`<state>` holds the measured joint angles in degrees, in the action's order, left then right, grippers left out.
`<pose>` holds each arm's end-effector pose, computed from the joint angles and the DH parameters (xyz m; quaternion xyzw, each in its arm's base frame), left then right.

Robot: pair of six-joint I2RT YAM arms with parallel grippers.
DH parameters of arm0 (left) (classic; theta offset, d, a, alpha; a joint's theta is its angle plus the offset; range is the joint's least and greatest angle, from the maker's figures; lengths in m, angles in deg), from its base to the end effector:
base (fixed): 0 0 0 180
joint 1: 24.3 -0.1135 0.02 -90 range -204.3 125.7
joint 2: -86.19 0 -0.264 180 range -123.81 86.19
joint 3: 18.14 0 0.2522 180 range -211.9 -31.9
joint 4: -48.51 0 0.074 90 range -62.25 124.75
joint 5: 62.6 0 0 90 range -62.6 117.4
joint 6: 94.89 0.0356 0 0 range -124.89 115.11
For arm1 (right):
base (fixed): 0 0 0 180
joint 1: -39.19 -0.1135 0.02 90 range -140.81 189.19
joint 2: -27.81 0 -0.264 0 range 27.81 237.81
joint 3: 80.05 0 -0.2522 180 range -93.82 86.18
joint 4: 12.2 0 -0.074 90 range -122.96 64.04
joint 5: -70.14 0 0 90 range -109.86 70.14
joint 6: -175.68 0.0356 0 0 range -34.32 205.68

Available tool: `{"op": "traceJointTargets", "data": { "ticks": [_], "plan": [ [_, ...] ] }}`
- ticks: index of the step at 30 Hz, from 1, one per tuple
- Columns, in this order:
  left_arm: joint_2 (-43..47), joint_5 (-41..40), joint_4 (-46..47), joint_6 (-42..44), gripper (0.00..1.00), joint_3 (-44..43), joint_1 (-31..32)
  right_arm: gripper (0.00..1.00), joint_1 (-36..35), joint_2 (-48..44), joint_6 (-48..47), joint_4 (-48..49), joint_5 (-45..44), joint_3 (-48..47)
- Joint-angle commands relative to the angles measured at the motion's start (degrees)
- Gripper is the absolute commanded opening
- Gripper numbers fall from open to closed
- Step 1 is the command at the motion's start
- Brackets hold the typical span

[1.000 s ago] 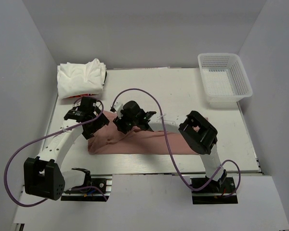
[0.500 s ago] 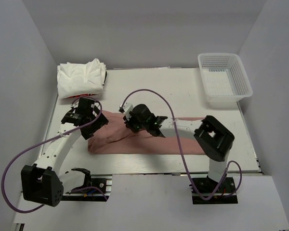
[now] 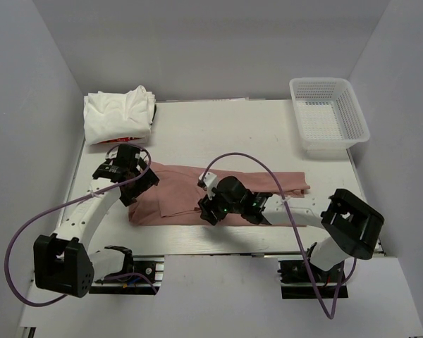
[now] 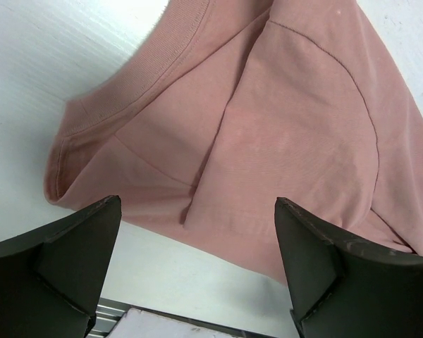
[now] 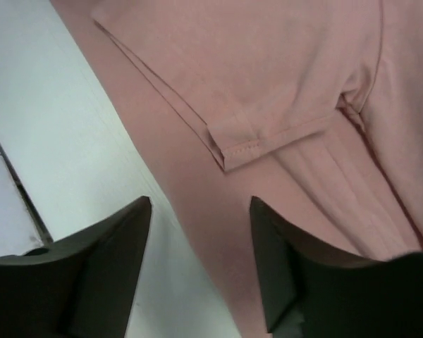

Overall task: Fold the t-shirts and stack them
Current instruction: Fold the other side of the tshirt into a rectangle

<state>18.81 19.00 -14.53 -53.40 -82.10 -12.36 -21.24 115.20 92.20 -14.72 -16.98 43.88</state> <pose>0.2103 -0.0392 0.2420 -0.3205 0.9224 -0.0405 0.2119 0.1536 0.2744 0.1851 -0.4104 0.7808 0.2780 0.3803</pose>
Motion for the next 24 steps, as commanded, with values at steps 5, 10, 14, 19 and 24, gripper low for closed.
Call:
{"op": "traceJointTargets", "data": {
  "ticks": [5,10,14,19,24],
  "plan": [
    [0.40,0.58,1.90,0.87,0.99,1.06,-0.08,0.90,-0.40,-0.66,3.22,4.22,0.29,-7.43],
    [-3.72,1.90,5.67,2.71,0.99,0.36,0.71,0.90,0.83,2.69,12.43,-3.30,-12.08,-13.94],
    [-7.85,7.25,10.33,3.25,0.99,0.36,0.71,0.90,4.69,1.91,20.45,-15.10,-26.16,-14.57],
    [-12.94,13.49,18.32,4.39,0.99,1.50,1.24,0.90,12.59,-3.98,25.73,-20.02,-29.50,-5.96],
    [-17.43,14.73,21.41,4.39,0.99,1.50,1.76,0.90,20.86,-6.27,23.19,-21.44,-29.07,-1.56]
  ]
}}
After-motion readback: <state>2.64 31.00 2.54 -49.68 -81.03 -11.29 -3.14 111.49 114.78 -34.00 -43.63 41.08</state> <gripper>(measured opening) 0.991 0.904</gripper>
